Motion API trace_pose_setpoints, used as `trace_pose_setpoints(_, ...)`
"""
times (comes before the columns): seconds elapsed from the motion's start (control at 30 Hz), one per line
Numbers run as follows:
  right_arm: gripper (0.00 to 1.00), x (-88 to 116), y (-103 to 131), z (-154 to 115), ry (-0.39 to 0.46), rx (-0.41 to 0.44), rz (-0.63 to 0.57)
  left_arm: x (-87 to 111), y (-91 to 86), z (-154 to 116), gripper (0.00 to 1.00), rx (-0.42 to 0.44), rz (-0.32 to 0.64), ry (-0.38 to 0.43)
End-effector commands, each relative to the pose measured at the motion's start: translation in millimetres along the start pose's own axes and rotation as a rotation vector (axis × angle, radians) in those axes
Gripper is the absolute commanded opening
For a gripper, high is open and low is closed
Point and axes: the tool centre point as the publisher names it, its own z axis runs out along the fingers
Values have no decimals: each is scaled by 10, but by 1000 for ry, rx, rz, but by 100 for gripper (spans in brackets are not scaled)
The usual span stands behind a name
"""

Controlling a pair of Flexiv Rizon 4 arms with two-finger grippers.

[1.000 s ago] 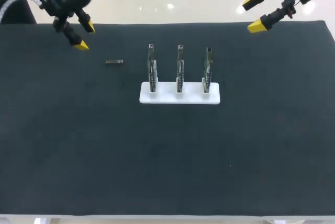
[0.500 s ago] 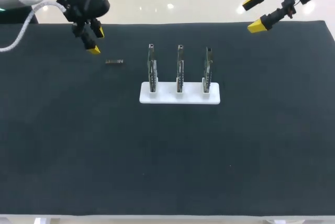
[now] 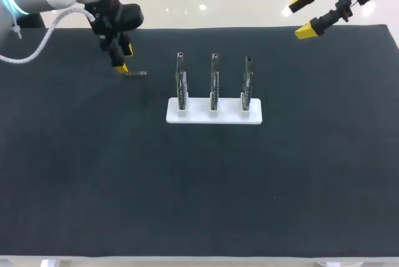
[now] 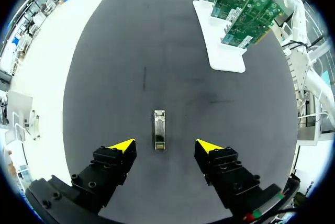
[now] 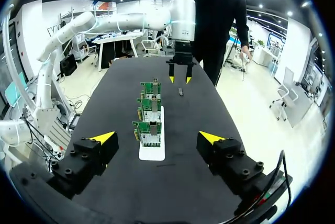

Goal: Pick up the optical module with the left hand, and insert it into the network port with the right hand.

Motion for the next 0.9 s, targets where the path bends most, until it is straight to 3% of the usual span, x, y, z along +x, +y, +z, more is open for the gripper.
trace_pose_setpoints(0.03, 100, 0, 3, 3, -1, 1, -1, 6, 69, -5, 100, 86, 3, 2)
trace_pose_setpoints(0.43, 100, 0, 3, 3, -1, 1, -1, 6, 69, -5, 100, 86, 3, 2)
trace_pose_setpoints(0.6, 100, 0, 3, 3, -1, 1, -1, -2, -2, -83, 100, 41, 20, -28)
trace_pose_setpoints(0.9, 100, 0, 3, 3, -1, 1, -1, -32, 57, 6, 100, 31, -14, 13)
